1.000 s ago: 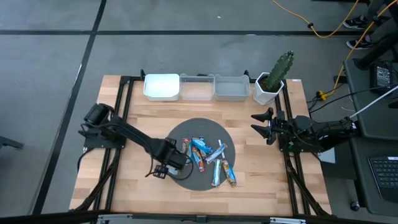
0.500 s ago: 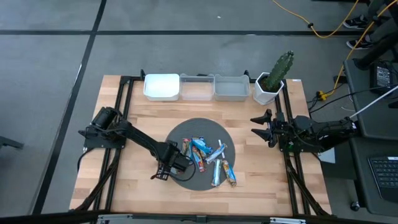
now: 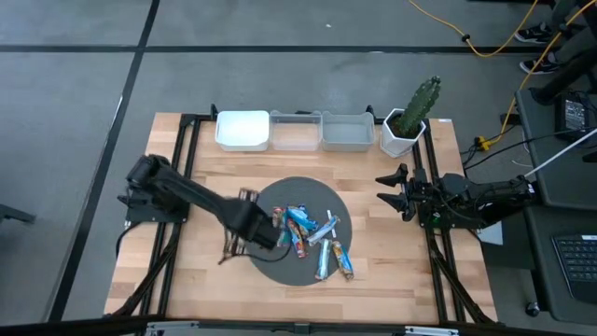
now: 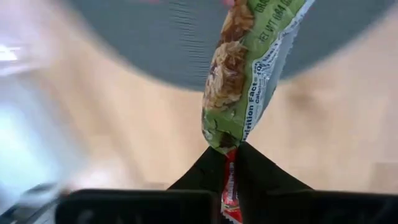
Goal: Pick and place Granola Bars by type
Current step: Put the red granola bar into the white bin
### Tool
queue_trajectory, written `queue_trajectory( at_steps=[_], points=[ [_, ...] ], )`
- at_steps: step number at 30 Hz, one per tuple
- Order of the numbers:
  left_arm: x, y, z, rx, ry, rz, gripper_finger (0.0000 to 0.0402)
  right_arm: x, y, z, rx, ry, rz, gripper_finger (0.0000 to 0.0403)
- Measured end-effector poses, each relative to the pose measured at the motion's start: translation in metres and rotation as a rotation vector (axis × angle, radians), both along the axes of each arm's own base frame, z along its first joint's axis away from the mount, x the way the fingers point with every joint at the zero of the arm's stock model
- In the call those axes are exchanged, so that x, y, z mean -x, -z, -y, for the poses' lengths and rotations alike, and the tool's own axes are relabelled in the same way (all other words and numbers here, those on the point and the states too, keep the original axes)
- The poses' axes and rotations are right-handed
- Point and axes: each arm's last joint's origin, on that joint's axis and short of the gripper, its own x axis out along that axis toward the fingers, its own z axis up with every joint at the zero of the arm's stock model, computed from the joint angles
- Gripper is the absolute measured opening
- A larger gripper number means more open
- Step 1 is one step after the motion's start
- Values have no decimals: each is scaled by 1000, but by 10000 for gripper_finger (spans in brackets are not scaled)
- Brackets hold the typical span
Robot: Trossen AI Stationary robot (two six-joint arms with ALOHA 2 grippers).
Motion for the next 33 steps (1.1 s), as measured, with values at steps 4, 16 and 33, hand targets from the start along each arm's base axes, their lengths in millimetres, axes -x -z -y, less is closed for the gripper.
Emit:
queue_trajectory(
  at_steps=[4,16,33],
  points=[
    [9,-76,-24,-119,-145,348,10,0,0,0,2,1,3,280],
    [76,-213,-64,-186,-507,1242,13,2,-10,2,60,60,97,280],
    [75,-184,-262,-298,-949,951,14,12,-44,6,124,172,161,280]
  ],
)
